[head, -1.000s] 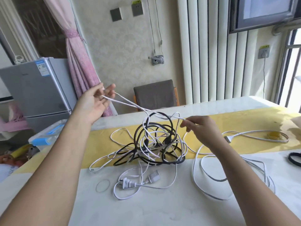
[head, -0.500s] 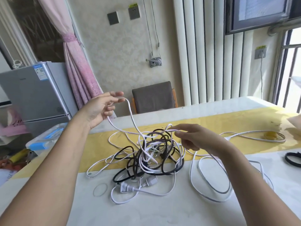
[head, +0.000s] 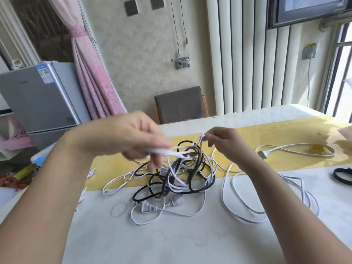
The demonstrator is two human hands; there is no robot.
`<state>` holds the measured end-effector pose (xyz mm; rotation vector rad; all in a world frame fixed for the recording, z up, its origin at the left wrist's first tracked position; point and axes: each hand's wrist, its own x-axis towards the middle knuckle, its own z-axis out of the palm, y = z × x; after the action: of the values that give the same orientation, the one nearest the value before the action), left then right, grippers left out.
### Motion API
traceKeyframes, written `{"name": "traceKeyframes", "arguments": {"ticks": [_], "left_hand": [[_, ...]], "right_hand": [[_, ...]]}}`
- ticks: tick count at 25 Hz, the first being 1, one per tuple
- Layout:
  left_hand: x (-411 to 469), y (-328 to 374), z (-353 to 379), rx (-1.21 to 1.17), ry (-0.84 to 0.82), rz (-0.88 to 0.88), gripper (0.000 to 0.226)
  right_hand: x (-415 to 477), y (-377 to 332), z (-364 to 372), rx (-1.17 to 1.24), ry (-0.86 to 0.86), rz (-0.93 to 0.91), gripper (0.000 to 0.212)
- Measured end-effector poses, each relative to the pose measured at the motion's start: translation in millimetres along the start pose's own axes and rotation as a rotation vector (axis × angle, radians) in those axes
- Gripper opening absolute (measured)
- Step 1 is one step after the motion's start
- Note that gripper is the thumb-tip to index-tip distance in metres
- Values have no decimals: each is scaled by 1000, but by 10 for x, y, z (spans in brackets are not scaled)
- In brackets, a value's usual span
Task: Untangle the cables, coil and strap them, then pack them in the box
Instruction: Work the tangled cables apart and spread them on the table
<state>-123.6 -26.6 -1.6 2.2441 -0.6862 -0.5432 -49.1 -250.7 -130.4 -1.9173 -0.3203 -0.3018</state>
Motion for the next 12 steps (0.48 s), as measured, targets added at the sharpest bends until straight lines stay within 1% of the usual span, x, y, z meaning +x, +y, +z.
{"name": "traceKeyframes", "arguments": {"ticks": [1,2,3,4,6,7,9,11,12], "left_hand": [[-33,3,150,95,-177,-64,19],[-10,-50,334,182,-268,-121,16],[61,-152,530,291,-248,-154,14],[172,-301,725,443,-137,-144,14],[390,-590,1079,763,174,-63,20],[465,-706,1209,828,305,15,21],[578,-819,1362,816,539,281,18],[643,-762,1420,634,818,517,17],[677,-698,1404,500,911,564,15]], "right_hand": [[1,-5,-40,143,64,23,21],[1,-17,-78,291,104,42,22],[1,-33,-108,418,128,53,21],[-6,-57,-133,515,147,61,21],[-36,-122,-166,620,185,58,21],[-51,-150,-175,631,196,50,21],[-79,-188,-174,615,195,21,22],[-95,-210,-168,609,189,-13,22],[-100,-224,-170,614,185,-30,23]]}}
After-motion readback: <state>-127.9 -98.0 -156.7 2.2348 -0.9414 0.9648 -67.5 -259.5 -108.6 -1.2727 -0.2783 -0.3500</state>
